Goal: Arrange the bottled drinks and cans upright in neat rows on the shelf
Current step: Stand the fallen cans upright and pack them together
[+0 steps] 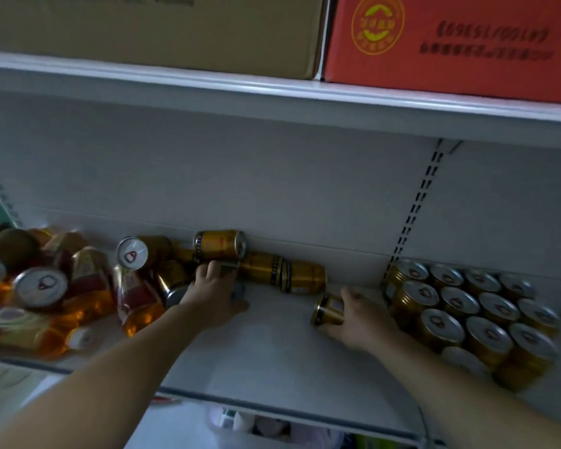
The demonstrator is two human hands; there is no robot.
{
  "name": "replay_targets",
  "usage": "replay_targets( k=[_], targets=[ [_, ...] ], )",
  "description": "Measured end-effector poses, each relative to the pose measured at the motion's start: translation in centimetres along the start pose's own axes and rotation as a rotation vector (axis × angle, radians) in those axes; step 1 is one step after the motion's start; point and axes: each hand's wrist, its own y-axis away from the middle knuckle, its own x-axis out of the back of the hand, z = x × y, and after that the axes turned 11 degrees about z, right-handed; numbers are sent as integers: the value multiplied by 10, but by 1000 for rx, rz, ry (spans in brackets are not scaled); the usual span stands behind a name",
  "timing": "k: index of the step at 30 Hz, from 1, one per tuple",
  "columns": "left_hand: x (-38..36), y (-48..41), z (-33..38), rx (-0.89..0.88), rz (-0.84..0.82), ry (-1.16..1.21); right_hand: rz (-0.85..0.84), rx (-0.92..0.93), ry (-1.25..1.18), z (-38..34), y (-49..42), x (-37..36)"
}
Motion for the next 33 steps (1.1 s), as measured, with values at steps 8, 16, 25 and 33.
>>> replay_targets(
  k=[8, 16, 25, 33],
  targets=[
    [-13, 34, 11, -210, 192, 132, -148, 86, -59, -26, -4, -7],
    [-9, 52, 28, 24, 0, 28, -72, 67, -163, -14, 2, -8],
    [11, 57, 22, 289, -186, 431, 183, 38, -551, -12, 17, -2],
    [14, 75, 43, 367, -48, 1266, 294, -64, -775, -11, 49, 13]
  ],
)
